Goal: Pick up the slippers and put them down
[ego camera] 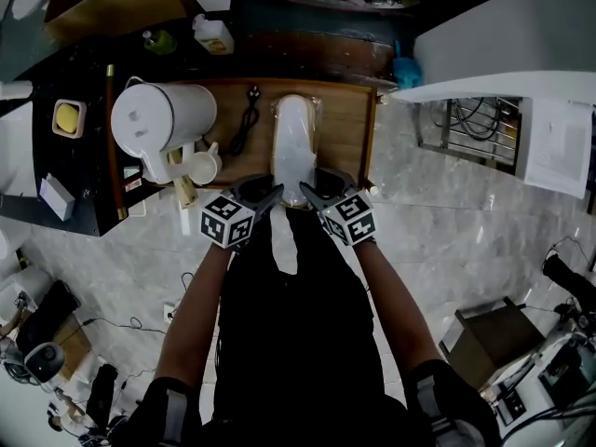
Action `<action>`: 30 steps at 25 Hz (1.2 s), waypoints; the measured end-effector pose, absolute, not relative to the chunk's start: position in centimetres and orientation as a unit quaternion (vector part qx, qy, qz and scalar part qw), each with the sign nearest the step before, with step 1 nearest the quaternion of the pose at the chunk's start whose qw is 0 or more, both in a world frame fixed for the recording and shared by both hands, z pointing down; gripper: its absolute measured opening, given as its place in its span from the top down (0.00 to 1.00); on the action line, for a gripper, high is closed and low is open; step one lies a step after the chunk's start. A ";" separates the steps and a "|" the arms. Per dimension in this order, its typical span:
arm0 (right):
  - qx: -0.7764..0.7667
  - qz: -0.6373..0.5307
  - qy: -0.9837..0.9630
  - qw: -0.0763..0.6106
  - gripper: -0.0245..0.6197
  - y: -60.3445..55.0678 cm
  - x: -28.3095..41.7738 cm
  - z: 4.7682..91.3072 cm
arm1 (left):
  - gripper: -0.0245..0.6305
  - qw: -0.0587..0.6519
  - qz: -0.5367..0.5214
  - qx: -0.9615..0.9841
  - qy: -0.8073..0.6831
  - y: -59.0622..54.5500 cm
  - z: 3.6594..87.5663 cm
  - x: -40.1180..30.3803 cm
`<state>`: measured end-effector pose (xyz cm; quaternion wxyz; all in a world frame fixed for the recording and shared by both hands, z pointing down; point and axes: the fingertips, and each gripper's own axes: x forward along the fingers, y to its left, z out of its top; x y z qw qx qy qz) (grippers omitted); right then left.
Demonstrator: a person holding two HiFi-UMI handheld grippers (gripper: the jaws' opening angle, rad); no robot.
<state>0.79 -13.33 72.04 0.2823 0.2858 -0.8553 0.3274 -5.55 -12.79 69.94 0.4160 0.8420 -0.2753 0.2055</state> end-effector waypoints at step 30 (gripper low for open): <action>0.306 0.404 -0.813 0.285 0.53 -14.2 0.7 76.0 | 0.61 0.494 0.254 0.791 -0.258 -12.7 76.4 -5.3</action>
